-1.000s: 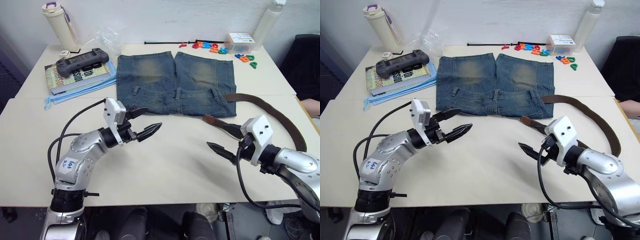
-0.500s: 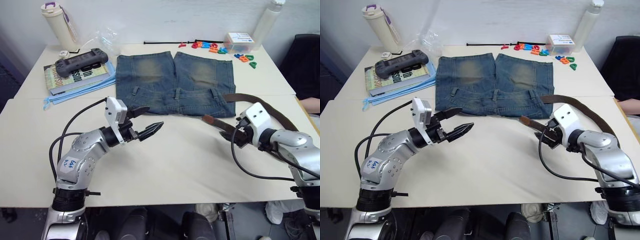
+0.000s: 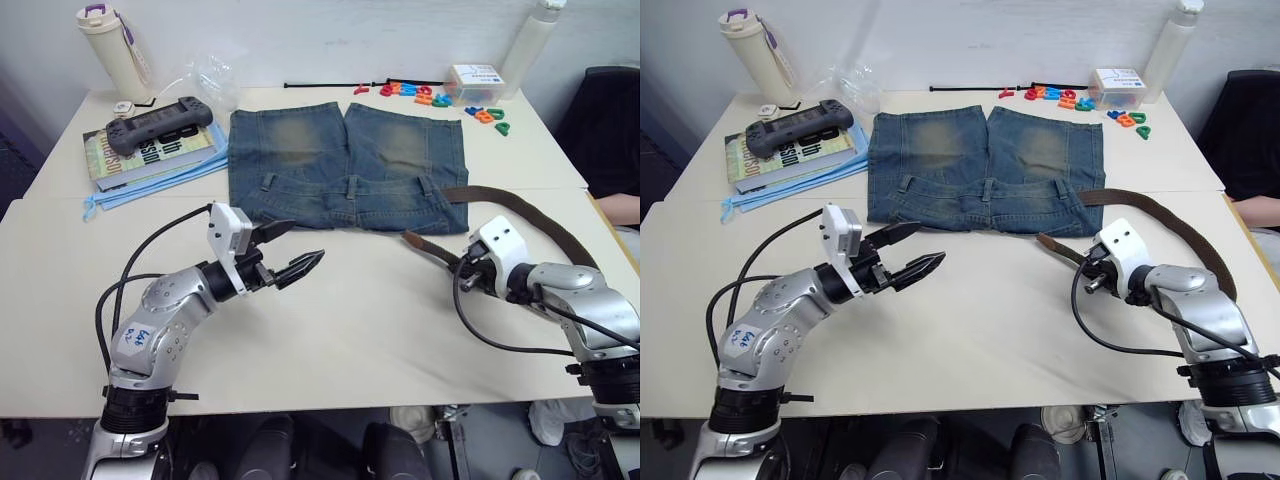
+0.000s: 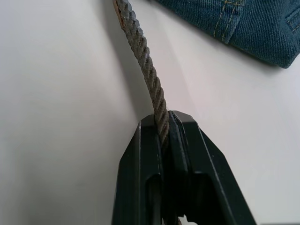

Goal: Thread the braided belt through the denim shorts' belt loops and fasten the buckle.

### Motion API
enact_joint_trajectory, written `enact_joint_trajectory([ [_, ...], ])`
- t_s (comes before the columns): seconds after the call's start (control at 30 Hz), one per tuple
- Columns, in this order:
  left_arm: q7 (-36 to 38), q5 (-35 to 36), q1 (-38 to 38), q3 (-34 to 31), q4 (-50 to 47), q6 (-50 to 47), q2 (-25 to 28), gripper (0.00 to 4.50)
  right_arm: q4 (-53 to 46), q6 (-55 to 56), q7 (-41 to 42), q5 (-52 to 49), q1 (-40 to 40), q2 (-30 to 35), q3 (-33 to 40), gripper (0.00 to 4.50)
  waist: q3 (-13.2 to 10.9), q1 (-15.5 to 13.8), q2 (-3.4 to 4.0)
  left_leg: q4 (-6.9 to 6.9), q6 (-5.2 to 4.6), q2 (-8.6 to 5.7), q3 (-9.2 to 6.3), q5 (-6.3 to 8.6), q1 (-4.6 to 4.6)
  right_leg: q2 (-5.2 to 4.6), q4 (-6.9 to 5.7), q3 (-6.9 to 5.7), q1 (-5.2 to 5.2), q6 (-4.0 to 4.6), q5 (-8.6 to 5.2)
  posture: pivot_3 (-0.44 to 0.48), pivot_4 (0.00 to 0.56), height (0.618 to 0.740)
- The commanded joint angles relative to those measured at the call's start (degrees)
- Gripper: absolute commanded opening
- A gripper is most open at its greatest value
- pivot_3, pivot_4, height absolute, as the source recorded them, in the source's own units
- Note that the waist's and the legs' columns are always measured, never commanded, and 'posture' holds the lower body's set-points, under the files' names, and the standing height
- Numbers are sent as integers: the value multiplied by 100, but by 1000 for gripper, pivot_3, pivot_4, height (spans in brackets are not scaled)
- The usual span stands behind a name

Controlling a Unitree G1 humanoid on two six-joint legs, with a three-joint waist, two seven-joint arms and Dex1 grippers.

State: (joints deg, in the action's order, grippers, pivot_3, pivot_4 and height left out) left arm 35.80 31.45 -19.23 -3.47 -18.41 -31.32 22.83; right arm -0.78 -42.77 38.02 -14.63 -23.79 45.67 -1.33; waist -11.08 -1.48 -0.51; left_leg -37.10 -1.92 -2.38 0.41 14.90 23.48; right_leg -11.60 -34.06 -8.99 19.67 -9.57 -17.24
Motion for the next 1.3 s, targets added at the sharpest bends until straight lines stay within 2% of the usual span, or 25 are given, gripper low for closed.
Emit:
enact_joint_trajectory([
  [0.03,110,122,68,-125,-210,65,118,4500,-321,118,82,-25,44,27,202,57,0,0,0,0,1,1,0,0,0,1,0,0,1,0,0,0,150,703],
  [0.13,321,108,56,-193,-63,129,309,4500,-732,176,289,-150,163,151,281,57,-3,0,5,1,2,3,2,1,1,3,0,2,3,0,0,0,150,703],
  [0.27,888,385,-240,-527,452,81,734,4500,-1624,-327,783,-819,241,371,654,57,-19,1,31,0,4,6,3,2,1,6,0,2,5,1,1,0,150,703],
  [0.43,1770,66,-818,-68,1124,404,1053,4500,-2683,-1050,1390,-1777,204,690,653,57,-21,-19,32,1,6,9,-2,7,0,9,6,-2,2,3,1,0,150,703],
  [0.73,2760,100,-1433,695,1381,304,887,4500,-3131,-1269,1341,-1935,19,724,256,57,-22,-5,30,0,0,9,6,16,2,10,12,1,3,2,2,0,150,703],
  [1.03,2869,63,-1616,824,1544,202,628,4500,-3386,-1463,1104,-2119,-89,622,211,57,-22,1,30,-4,0,11,7,16,2,10,11,3,2,2,2,0,150,703],
  [1.07,2871,53,-1617,830,1549,207,617,3969,-3405,-1480,1085,-2143,-92,622,217,0,-22,1,30,-4,0,11,7,16,2,10,11,3,2,2,2,0,150,703],
  [1.13,2851,52,-1651,832,1592,219,557,3567,-3441,-1518,1047,-2179,-104,624,223,0,-22,0,30,-4,0,10,7,16,2,10,12,3,2,2,2,0,150,703],
  [1.17,2854,55,-1662,837,1601,222,538,2904,-3460,-1533,1030,-2194,-107,627,224,0,-22,0,30,-3,0,10,7,16,2,10,12,3,2,2,2,0,150,703],
  [1.2,2861,54,-1670,845,1605,225,520,2627,-3473,-1545,1016,-2207,-112,631,222,0,-23,-1,29,-3,0,10,7,16,3,10,13,3,2,2,2,0,150,703],
  [1.3,2894,59,-1666,869,1574,191,488,1367,-3498,-1583,967,-2251,-134,628,218,0,-23,0,29,-4,0,10,7,16,2,10,12,3,2,2,2,0,150,703],
])
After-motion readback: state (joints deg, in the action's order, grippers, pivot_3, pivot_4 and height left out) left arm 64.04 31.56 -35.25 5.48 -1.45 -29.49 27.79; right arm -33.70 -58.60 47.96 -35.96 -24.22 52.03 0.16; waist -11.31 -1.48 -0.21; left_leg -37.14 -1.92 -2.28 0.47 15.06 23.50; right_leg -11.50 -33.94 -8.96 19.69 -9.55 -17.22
